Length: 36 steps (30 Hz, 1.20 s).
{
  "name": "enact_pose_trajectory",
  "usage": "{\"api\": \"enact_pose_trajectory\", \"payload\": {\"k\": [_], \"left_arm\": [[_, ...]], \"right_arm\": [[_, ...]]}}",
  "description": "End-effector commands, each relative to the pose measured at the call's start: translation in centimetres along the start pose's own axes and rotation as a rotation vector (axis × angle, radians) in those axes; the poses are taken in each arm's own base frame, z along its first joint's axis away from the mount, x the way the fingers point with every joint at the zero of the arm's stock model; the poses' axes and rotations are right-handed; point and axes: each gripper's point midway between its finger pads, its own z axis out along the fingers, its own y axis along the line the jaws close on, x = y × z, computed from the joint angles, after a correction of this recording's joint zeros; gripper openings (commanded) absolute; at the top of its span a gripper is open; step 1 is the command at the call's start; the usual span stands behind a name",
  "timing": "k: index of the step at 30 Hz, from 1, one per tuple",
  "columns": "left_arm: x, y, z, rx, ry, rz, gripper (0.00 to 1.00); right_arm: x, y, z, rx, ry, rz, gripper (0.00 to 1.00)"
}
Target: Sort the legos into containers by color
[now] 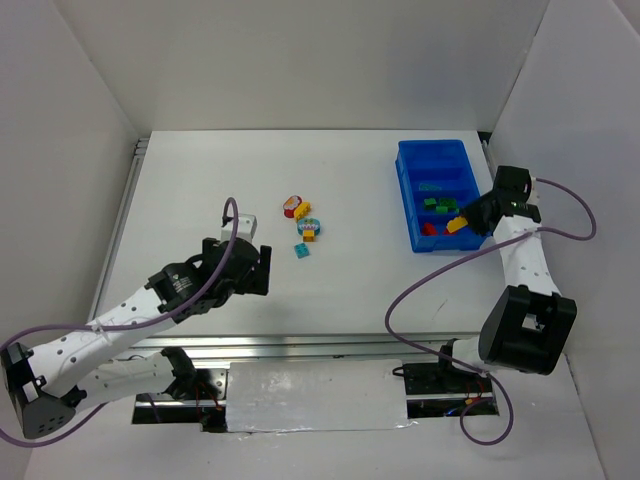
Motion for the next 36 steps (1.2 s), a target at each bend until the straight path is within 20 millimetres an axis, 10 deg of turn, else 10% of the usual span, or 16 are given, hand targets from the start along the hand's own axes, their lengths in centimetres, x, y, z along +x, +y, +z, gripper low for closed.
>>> {"api": "enact_pose_trajectory", "payload": {"k": [1, 20, 36], "left_arm": [[-0.5, -0.1, 0.2, -0.003, -0.021, -0.028, 0.99], [-1.0, 0.1, -0.3, -0.001, -0.045, -0.048, 1.00], [-1.3, 0.8, -0.8, -0.014, -0.075, -0.070, 1.00]], "right_arm": [[-1.0, 0.5, -1.0, -0.030, -0.041, -0.003, 0.00], [-4.0, 6.6, -1.3, -0.223, -0.057, 0.058, 0.00], [-8.4, 13.8, 6.6, -0.359, -0.031, 0.074, 0.00]]}}
